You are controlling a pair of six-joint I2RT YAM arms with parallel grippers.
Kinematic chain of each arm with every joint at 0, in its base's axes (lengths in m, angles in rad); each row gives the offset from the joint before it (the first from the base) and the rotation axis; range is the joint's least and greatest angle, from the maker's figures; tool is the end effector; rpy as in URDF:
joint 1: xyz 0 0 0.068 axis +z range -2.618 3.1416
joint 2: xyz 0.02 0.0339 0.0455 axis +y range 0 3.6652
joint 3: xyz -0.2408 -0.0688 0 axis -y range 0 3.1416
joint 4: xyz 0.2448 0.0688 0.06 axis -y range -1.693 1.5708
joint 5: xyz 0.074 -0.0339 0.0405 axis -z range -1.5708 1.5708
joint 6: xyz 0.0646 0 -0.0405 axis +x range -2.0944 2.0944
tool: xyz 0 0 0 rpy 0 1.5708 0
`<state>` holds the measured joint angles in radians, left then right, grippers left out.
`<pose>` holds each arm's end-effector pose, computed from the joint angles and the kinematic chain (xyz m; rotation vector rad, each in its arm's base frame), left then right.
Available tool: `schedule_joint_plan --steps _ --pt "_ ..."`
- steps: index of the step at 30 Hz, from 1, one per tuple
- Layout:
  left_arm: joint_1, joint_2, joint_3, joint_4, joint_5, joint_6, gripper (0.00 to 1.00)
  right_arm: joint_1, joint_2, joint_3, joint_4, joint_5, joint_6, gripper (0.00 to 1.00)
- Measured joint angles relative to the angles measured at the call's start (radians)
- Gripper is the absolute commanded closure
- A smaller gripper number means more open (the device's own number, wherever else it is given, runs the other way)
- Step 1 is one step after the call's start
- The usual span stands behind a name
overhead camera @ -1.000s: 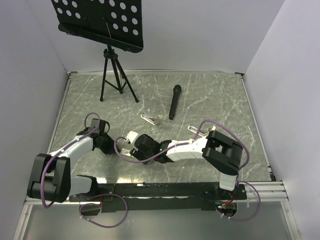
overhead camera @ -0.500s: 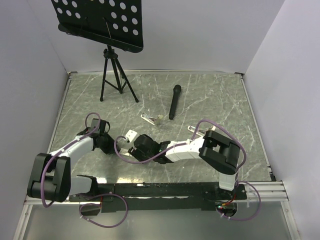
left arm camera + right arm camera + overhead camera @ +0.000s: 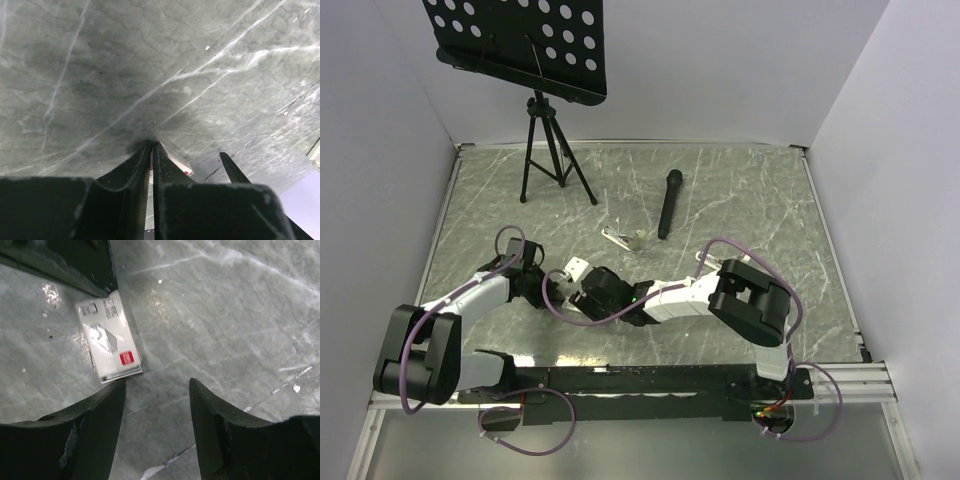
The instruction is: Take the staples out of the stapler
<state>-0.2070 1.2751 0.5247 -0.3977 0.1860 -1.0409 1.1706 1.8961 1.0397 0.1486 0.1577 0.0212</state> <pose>0.2189 -0.0582 0.0954 -1.1022 2.6294 -0.5731 0.1681 0.3712 0.1064 -1.1834 1.9817 0.4452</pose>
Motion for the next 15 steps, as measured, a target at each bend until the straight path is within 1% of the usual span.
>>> schedule_joint_plan --steps 15 --pt "-0.039 0.006 -0.009 0.063 -0.037 -0.05 0.88 -0.003 0.012 0.015 -0.001 0.031 0.043 0.38"
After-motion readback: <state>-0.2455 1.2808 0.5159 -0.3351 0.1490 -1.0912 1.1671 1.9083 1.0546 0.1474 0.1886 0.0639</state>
